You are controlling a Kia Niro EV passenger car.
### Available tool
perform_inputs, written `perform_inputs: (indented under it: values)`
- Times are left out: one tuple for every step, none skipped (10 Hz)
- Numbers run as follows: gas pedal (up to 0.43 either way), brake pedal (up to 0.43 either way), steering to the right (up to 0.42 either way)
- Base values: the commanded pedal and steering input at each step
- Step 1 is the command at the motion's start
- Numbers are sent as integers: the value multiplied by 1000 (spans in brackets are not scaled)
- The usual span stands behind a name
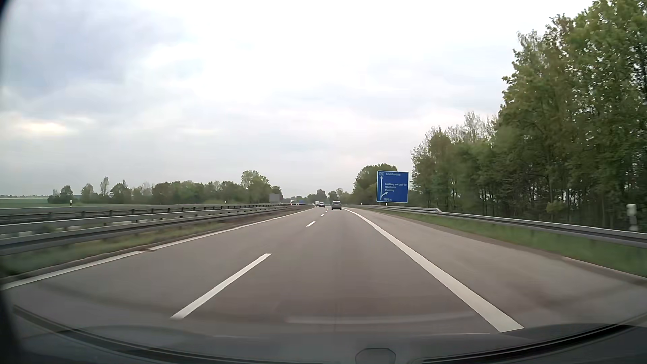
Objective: Follow the waypoints while adhering to traffic rules and regulations
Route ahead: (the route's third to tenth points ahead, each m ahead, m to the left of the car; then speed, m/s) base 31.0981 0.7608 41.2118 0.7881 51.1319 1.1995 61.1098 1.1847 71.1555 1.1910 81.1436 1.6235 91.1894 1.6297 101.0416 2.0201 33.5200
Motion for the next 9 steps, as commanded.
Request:
perform_inputs:
  values:
    - [248,0,-4]
    - [248,0,-3]
    - [248,0,-4]
    - [248,0,-4]
    - [248,0,-4]
    - [248,0,-4]
    - [248,0,-4]
    - [248,0,-4]
    - [248,0,-4]
